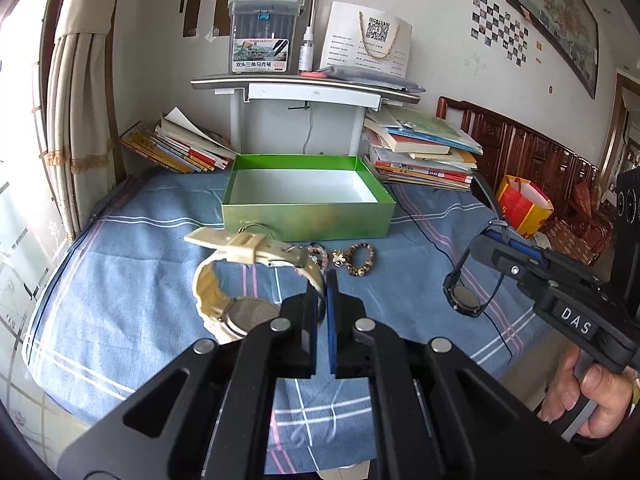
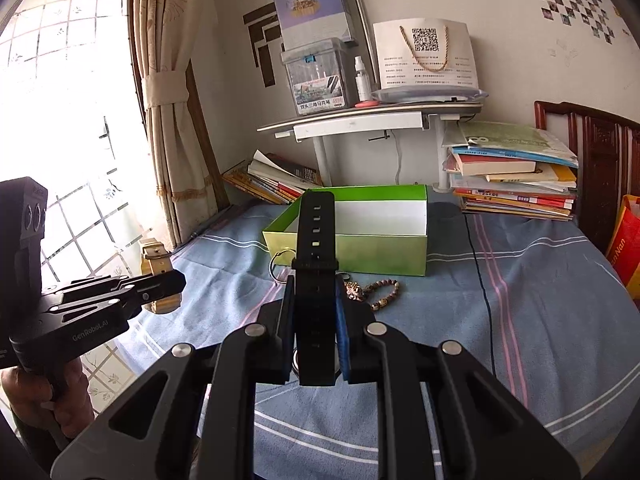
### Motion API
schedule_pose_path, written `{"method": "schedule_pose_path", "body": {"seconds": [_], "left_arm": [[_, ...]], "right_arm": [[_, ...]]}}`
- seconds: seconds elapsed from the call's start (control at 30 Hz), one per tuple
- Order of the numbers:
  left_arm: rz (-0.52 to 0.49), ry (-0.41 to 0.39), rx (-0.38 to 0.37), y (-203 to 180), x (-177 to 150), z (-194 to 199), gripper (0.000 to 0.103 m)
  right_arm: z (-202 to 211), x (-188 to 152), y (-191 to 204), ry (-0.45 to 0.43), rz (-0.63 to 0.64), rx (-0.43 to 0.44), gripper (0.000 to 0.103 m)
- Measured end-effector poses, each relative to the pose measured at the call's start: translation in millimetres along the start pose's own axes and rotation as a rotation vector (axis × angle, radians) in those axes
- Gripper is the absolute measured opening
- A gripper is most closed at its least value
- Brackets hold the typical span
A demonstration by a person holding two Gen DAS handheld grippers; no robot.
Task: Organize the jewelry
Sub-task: 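Lift the cream watch with the left gripper while the right gripper holds the black watch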
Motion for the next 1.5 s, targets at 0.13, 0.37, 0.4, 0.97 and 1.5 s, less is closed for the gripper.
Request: {"method": "schedule_pose_path", "body": {"seconds": [0.13,0.37,0.4,0.97,1.5], "left_arm": [[0.000,-0.010,-0.004,-1,-7,9,0.004],[-0.002,-0.005,-0.005,-1,-16,14,0.004],[-0.002,-0.005,-0.004,-1,-17,14,0.004],[-0.003,0.000,-0.007,2,-17,15,0.004],[-0.002,0.005,-0.007,2,-19,13,0.005]], "right_arm": [[9,-3,0,-0.013,-0.002,-0.007,0.018],[18,-11,0,-0.015,-0.003,-0.013,0.018],[19,-12,1,-0.015,-0.003,-0.014,0.018],[19,-11,6,-0.019,0.003,-0.013,0.018],[19,-11,7,-0.024,0.005,-0.009,0.018]]}}
Point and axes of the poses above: each gripper's, at about its wrist camera, not at the fingertips, and z roughly against the way its jaws point, y to its left, x to its top, the point moved 4 cm from there along -z, roughly the way its jaws point, and after that the axes turned 7 degrees about -z, right-handed, at the moved point
